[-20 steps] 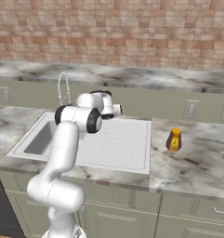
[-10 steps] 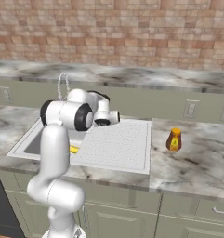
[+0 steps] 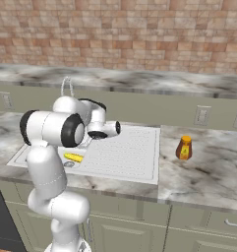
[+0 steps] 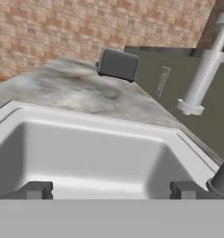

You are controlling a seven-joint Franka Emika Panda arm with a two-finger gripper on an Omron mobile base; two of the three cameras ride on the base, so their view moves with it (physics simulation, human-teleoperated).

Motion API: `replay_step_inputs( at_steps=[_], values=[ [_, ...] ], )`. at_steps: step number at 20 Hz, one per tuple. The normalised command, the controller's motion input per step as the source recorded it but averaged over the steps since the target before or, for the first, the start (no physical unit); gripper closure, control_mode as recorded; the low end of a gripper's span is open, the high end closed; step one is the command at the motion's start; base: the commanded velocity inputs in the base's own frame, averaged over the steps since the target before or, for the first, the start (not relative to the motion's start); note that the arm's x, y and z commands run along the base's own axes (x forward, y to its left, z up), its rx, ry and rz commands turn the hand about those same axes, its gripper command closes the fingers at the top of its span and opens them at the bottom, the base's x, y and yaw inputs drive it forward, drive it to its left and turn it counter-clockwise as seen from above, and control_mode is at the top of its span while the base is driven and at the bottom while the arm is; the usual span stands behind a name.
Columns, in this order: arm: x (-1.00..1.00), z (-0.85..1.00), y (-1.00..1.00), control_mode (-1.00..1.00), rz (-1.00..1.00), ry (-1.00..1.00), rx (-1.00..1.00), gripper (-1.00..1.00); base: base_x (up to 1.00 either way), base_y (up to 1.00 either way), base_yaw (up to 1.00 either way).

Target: Turn on the sink faucet. Then move the corn from the counter to the sink. Turn off the sink. Move the vegetable from the sink to the pot next to the stove. Finally move the pot to the rear left burner.

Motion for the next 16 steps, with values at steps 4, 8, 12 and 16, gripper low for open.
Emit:
replay_step_inputs(
  at_steps=[4,8,12,16],
  values=[
    [-0.22,0.16,0.14,-1.00,-0.08,0.06,-0.29,-1.00,0.00,0.00,0.00],
    [-0.16,0.03,0.19,-1.00,-0.08,0.10,-0.28,-1.00,0.00,0.00,0.00],
    [-0.03,-0.12,0.13,-1.00,-0.04,0.13,-0.24,-1.00,0.00,0.00,0.00],
    [0.00,-0.21,0.07,-1.00,0.00,0.16,-0.18,-1.00,0.00,0.00,0.00]
  ],
)
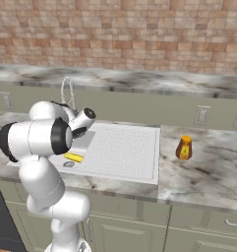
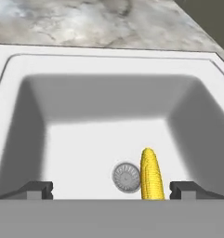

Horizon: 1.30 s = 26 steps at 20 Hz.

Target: Turn on the sink faucet. Then move the corn from the counter to the sink. Turn off the sink. Move the vegetable from the sink to the pot next to the stove. Finally move the pot to the rear left burner.

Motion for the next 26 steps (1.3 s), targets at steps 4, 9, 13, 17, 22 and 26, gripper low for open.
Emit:
replay_step_inputs(
  at_steps=[4,9,13,17,22,26],
  values=[
    [0.02,-0.27,0.00,-1.00,0.00,0.02,-0.13,-1.00,0.00,0.00,0.00],
    [0.13,-0.39,0.00,-1.00,0.00,0.01,-0.11,-1.00,0.00,0.00,0.00],
    [0.06,-0.41,0.00,-1.00,0.00,0.00,-0.11,-1.00,0.00,0.00,0.00],
    [0.00,-0.35,0.00,-1.00,0.00,0.00,-0.11,-1.00,0.00,0.00,0.00],
    [0.02,-0.25,0.03,-1.00,-0.03,0.00,-0.11,-1.00,0.00,0.00,0.00],
    [0.12,-0.12,0.02,-1.00,-0.08,0.00,-0.08,-1.00,0.00,0.00,0.00]
  ],
)
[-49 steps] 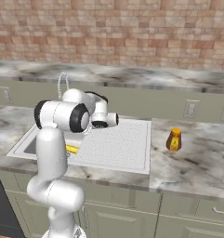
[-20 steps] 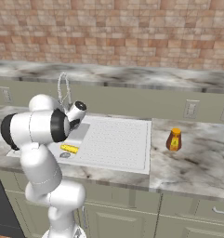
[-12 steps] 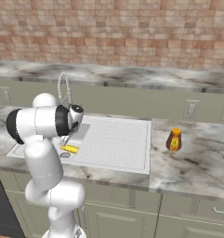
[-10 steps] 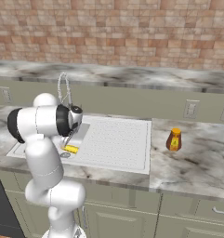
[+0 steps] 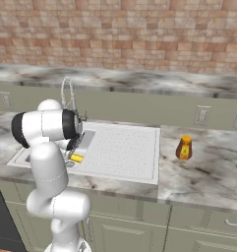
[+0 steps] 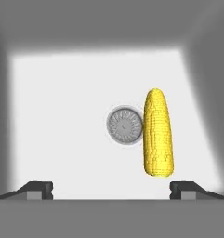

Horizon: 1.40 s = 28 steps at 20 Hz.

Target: Turn on the sink faucet. Then move the corn from the counter to the sink. Turn off the sink. Move the vegetable from the sink to the pot next to the stove. Finally move the pot to the rear left burner.

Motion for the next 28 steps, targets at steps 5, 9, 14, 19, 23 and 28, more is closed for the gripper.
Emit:
replay_step_inputs(
  at_steps=[5,9,14,19,23,28],
  values=[
    [0.24,-0.05,0.02,-1.00,-0.09,0.00,-0.05,-1.00,0.00,0.00,0.00],
    [0.30,-0.06,0.00,-1.00,-0.08,0.00,-0.02,-1.00,0.00,0.00,0.00],
    [0.23,-0.17,0.05,-1.00,-0.05,0.00,-0.05,-1.00,0.00,0.00,0.00],
    [0.21,-0.19,0.13,-1.00,-0.02,0.00,-0.05,-1.00,0.00,0.00,0.00],
    [0.20,-0.18,0.15,-1.00,-0.02,0.00,-0.04,-1.00,0.00,0.00,0.00],
    [0.19,-0.20,0.14,-1.00,-0.02,0.00,-0.04,-1.00,0.00,0.00,0.00]
  ],
)
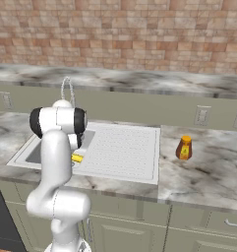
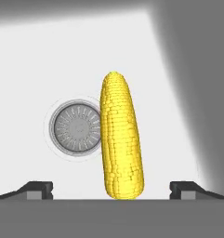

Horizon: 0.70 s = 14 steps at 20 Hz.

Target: Turn on the sink faucet. Then move the corn from the counter to the sink. Turn off the sink. Move the vegetable from the sink to the pot next to the stove. Finally move the pot to the rear left burner.

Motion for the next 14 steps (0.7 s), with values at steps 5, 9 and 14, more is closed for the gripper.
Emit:
replay_step_inputs(
  at_steps=[5,9,14],
  values=[
    [0.11,-0.19,0.08,-1.00,-0.01,0.00,-0.03,-1.00,0.00,0.00,0.00],
    [0.00,-0.19,0.00,-1.00,-0.01,0.00,0.00,-1.00,0.00,0.00,0.00],
    [0.11,-0.16,0.00,-1.00,0.00,0.00,-0.01,-1.00,0.00,0.00,0.00]
  ],
)
